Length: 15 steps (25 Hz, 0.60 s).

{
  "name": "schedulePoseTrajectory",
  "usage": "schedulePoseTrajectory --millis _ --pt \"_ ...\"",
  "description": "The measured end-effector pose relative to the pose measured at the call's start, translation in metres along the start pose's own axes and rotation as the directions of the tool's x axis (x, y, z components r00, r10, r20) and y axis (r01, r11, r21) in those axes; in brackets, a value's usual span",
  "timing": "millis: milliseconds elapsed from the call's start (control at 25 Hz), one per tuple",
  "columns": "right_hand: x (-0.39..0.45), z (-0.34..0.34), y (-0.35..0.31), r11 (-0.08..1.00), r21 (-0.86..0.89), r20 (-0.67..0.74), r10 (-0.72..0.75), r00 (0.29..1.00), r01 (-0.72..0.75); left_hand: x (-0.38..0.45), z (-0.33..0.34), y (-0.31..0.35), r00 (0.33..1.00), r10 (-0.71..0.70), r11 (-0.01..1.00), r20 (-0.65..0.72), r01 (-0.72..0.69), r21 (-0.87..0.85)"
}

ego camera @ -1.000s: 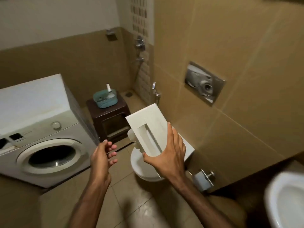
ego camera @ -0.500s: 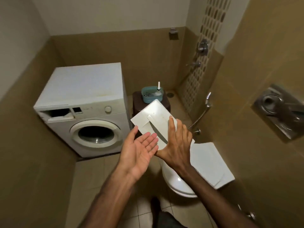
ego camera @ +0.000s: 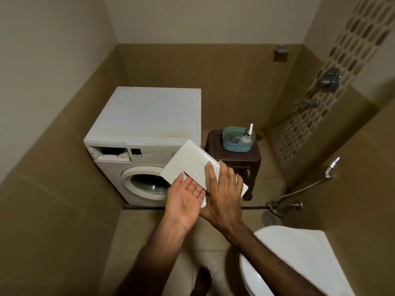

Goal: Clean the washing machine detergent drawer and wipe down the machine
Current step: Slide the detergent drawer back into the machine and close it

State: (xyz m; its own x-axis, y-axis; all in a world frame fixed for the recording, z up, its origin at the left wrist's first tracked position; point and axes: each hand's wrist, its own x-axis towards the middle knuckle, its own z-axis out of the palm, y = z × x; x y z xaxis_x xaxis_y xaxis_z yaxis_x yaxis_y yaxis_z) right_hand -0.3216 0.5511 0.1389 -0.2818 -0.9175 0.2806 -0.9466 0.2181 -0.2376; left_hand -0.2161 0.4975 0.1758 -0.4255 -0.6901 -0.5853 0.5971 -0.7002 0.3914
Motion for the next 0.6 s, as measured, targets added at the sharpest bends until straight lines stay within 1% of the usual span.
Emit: schedulePoseTrajectory --millis 80,200,240,320,360,400,440,480,520,600 --pt "0.03 0.019 -0.01 0.998 -0.017 0.003 -0.063 0.998 0.063 0.021 -0.005 0.021 0.997 0.061 0.998 -0.046 -0.061 0.005" --pt "0.064 0.047 -0.031 0.984 -0.048 0.045 -0.168 0.985 0.17 0.042 -0.009 0.054 0.983 0.138 0.99 -0.118 -0.132 0.051" --pt "0.073 0.056 -0.039 0.978 -0.052 0.054 -0.201 0.978 0.204 0.045 -0.012 0.065 0.978 0.148 0.987 -0.15 -0.138 0.078" --pt "0.088 0.075 -0.061 0.959 -0.049 0.062 -0.277 0.959 0.28 0.05 -0.025 0.088 0.951 0.159 0.983 -0.264 -0.126 0.136" --pt "0.093 0.084 -0.073 0.948 -0.044 0.064 -0.312 0.948 0.315 0.055 -0.035 0.1 0.94 0.172 0.98 -0.297 -0.131 0.151" --pt "0.099 0.094 -0.086 0.937 -0.035 0.074 -0.346 0.935 0.349 0.061 -0.049 0.11 0.943 0.166 0.984 -0.29 -0.138 0.114" --pt "0.105 0.102 -0.098 0.923 -0.023 0.086 -0.38 0.921 0.384 0.061 -0.059 0.122 0.928 0.201 0.977 -0.315 -0.166 0.133" --pt "0.111 0.111 -0.114 0.906 0.004 0.098 -0.422 0.901 0.423 0.063 -0.074 0.136 0.912 0.226 0.973 -0.343 -0.199 0.114" --pt "0.115 0.118 -0.128 0.889 0.049 0.105 -0.458 0.883 0.456 0.063 -0.085 0.149 0.905 0.221 0.975 -0.364 -0.211 0.067" --pt "0.123 0.126 -0.154 0.848 0.162 0.109 -0.523 0.845 0.504 0.063 -0.11 0.175 0.872 0.246 0.969 -0.423 -0.235 0.078"
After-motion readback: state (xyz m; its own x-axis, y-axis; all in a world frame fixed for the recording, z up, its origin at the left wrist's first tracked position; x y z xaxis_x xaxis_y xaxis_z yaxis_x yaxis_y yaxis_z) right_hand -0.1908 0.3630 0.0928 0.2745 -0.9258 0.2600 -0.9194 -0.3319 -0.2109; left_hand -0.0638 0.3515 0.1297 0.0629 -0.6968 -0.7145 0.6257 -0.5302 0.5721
